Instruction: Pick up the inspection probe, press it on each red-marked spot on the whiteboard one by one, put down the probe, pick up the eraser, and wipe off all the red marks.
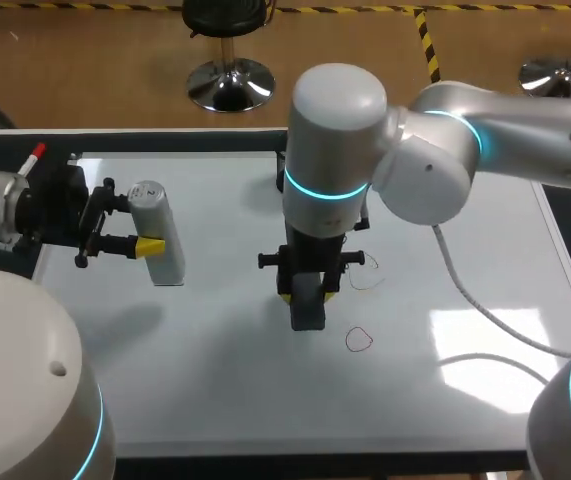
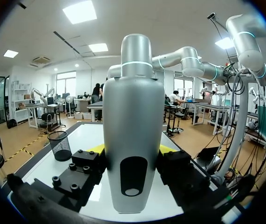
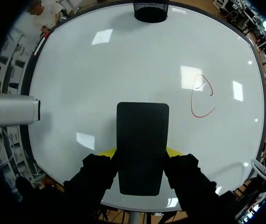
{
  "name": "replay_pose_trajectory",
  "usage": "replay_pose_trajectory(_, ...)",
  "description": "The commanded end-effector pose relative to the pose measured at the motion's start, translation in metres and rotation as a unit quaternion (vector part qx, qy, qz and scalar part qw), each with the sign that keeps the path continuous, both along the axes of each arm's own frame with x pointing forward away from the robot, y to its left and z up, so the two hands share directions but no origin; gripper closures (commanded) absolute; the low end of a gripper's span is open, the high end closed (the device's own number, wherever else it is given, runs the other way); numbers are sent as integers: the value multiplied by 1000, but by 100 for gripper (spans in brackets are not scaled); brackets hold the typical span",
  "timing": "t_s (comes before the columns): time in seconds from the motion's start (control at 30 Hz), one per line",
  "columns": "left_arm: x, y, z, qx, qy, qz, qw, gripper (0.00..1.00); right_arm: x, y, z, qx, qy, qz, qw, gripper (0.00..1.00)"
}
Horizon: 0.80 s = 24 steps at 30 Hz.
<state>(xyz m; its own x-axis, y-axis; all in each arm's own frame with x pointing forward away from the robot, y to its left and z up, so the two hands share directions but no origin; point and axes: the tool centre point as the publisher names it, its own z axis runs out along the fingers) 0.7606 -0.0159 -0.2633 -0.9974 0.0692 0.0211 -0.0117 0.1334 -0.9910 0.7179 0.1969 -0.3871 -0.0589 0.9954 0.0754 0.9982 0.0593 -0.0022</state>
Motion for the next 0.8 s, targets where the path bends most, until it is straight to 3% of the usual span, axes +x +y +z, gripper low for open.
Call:
replay_pose_trajectory(0.03,0,0,0,-1,-1,0,1000,100,1,9,-8,1,3,0,1000,100)
replay_pose_trajectory(0.8,0,0,0,-1,-1,0,1000,100,14,41,-33,9,27,8,1000,100)
